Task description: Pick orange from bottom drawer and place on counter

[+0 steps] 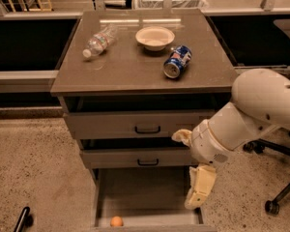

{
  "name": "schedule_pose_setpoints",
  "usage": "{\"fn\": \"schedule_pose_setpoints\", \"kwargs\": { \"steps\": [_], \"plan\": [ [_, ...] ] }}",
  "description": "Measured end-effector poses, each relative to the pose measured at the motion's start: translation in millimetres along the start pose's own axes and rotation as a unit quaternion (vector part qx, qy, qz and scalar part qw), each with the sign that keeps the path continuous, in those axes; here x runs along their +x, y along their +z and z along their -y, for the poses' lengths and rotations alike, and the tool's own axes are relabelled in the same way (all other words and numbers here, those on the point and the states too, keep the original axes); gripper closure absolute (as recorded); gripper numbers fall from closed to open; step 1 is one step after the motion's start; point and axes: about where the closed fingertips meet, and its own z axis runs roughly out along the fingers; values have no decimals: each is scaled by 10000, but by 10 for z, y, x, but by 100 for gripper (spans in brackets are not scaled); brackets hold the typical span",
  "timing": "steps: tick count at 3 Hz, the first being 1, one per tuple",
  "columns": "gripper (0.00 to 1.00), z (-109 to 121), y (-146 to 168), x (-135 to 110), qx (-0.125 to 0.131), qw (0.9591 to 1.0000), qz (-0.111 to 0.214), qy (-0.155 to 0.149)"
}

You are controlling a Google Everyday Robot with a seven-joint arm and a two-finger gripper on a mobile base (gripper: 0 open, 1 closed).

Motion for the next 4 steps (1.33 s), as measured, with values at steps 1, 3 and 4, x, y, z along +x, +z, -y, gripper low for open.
{"fn": "schedule_pose_setpoints", "kwargs": {
  "steps": [1,3,4],
  "plan": [
    [0,153,488,-153,-262,9974,520,-417],
    [0,791,1683,41,323,9763,1999,-761],
    [0,1172,1784,180,813,9519,2786,-980]
  ]
}}
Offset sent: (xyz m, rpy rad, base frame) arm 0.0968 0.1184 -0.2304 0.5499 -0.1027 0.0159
